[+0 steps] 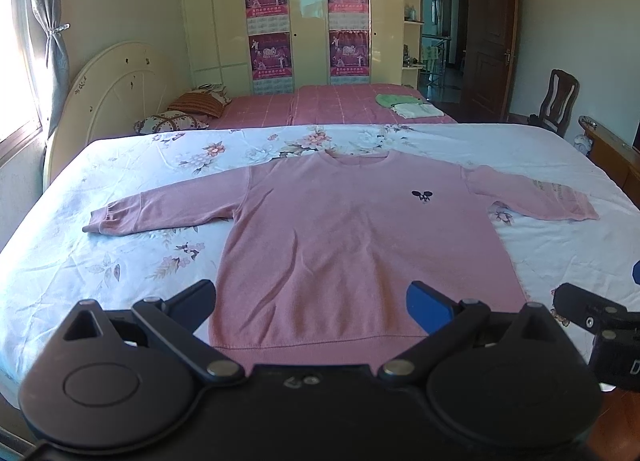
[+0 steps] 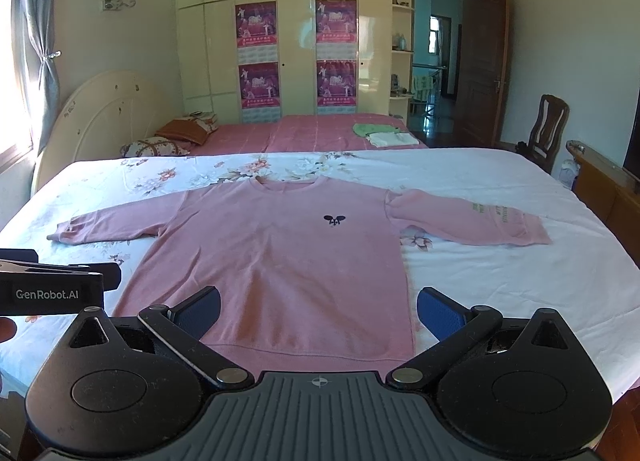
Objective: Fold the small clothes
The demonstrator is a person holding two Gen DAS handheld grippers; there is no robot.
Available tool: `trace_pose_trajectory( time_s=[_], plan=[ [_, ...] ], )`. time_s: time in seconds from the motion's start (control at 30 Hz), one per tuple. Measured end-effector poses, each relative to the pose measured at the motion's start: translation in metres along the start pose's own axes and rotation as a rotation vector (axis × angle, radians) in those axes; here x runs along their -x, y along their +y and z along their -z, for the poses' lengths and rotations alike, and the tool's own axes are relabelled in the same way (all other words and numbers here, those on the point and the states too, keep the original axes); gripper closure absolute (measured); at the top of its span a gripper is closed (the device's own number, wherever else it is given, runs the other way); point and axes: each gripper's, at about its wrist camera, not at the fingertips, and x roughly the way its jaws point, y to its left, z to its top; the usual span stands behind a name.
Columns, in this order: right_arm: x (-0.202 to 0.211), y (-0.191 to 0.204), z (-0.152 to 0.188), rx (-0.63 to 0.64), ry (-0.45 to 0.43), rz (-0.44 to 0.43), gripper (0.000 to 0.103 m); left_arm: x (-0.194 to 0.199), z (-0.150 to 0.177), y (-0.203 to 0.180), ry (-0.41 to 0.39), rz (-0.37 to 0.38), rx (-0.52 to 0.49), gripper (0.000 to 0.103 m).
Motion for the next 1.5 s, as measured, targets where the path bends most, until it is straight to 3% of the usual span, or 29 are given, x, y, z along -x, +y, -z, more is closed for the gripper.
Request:
trace_pose_trajectory(
  time_s=[0.33, 0.83, 1.5],
  plan=[
    [-0.006, -0.001, 0.0, -0.001, 0.02, -0.005, 0.0, -0.003, 0.001, 0.001, 0.027, -0.006, 0.002, 0.001],
    [-0.019, 0.001, 0.007, 0.005, 0.103, 0.015, 0.0, -0.013, 0.019, 0.004, 0.128, -0.004, -0.021, 0.002],
    [-0.017, -0.001, 0.014, 0.012, 0.108, 0.003, 0.0, -0.008, 0.022, 0.008, 0.127, -0.018, 0.001, 0.002]
  ],
)
